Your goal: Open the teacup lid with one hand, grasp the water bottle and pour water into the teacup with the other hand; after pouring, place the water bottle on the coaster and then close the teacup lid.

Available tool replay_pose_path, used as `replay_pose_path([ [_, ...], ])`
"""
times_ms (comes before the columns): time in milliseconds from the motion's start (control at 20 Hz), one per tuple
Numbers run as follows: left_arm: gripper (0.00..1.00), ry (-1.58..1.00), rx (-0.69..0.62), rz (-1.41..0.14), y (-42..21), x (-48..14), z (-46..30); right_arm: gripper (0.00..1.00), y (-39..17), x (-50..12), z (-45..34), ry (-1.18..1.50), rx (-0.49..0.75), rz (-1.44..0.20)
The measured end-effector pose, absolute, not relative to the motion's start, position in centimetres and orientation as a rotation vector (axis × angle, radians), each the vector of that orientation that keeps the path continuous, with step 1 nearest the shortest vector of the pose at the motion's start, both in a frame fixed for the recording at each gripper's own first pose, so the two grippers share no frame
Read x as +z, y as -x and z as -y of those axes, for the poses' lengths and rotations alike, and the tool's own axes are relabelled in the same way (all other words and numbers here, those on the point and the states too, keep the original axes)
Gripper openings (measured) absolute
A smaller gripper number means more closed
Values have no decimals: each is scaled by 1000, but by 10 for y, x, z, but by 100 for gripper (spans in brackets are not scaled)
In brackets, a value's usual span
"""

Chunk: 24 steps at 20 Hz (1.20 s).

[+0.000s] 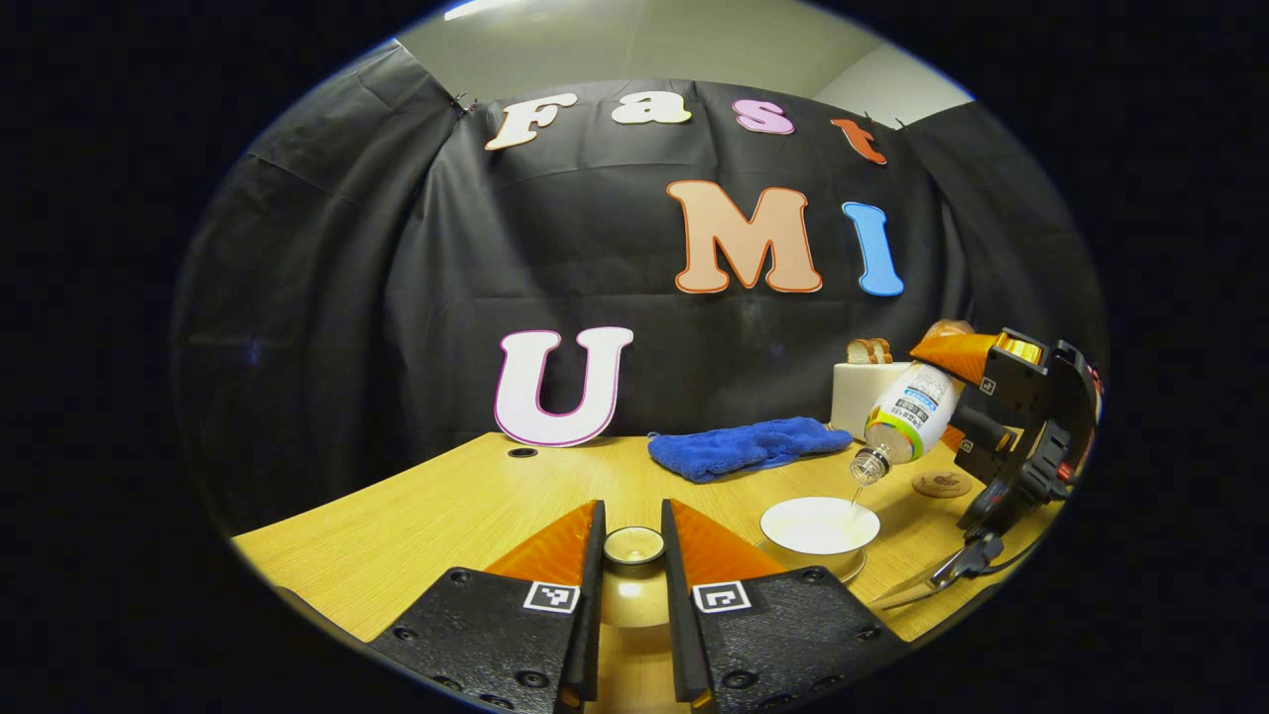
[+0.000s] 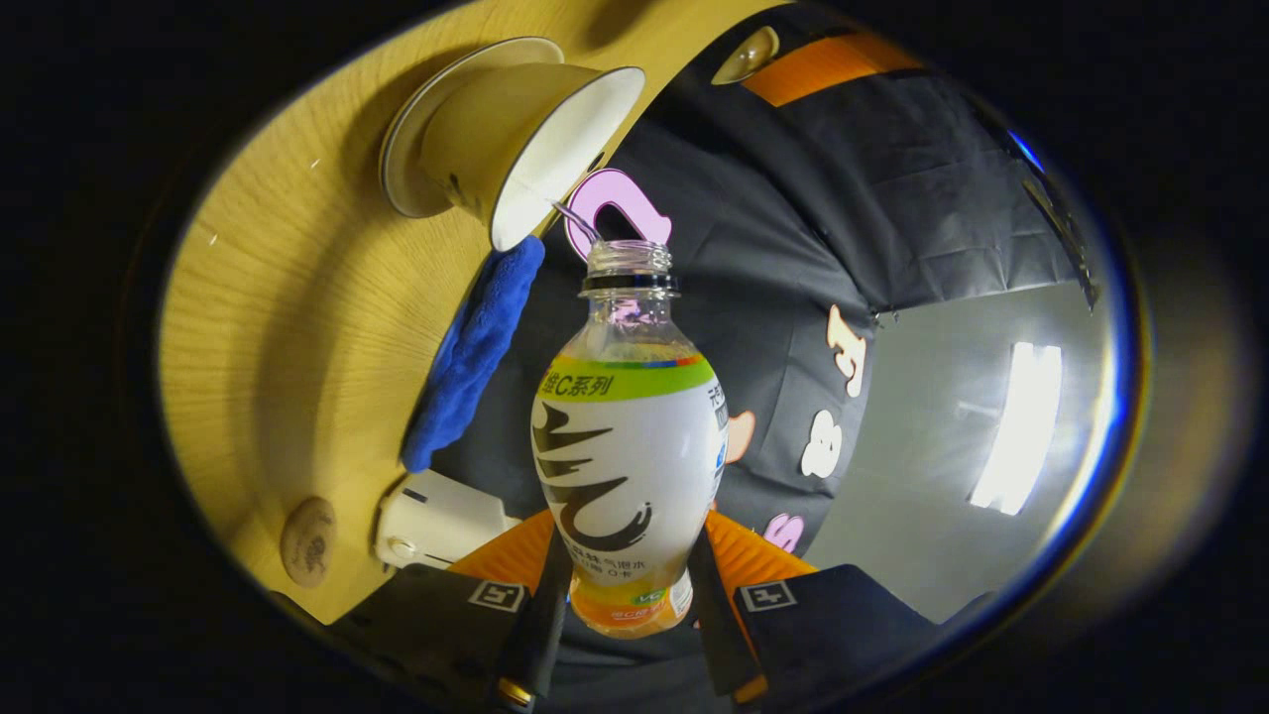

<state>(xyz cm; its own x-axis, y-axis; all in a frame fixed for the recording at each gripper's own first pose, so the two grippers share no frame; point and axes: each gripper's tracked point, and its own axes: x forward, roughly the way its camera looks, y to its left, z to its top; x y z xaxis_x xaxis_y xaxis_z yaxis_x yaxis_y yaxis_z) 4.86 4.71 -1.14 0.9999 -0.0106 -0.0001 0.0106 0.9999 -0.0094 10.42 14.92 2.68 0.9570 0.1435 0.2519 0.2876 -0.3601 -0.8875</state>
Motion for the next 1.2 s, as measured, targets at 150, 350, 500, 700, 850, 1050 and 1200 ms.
replay_pose_path([
  [150,27,9,-11,0,-49,-11,-47,60,-111,-3,-125,1703,-50,99],
  [350,27,10,-11,1,-48,-11,-47,63,-109,-24,-116,1303,67,-110],
  [500,27,10,-10,1,-49,-11,-47,62,-106,-18,-104,1039,85,-162],
  [700,27,9,-9,1,-48,-12,-47,62,-112,-11,-81,718,79,-207],
  [850,27,9,-8,1,-49,-11,-47,64,-120,-9,-66,539,72,-216],
  [1050,27,9,-8,1,-50,-11,-47,65,-129,-6,-46,414,50,-207],
  [1200,27,9,-8,2,-49,-11,-47,67,-136,-16,-37,272,46,-227],
])
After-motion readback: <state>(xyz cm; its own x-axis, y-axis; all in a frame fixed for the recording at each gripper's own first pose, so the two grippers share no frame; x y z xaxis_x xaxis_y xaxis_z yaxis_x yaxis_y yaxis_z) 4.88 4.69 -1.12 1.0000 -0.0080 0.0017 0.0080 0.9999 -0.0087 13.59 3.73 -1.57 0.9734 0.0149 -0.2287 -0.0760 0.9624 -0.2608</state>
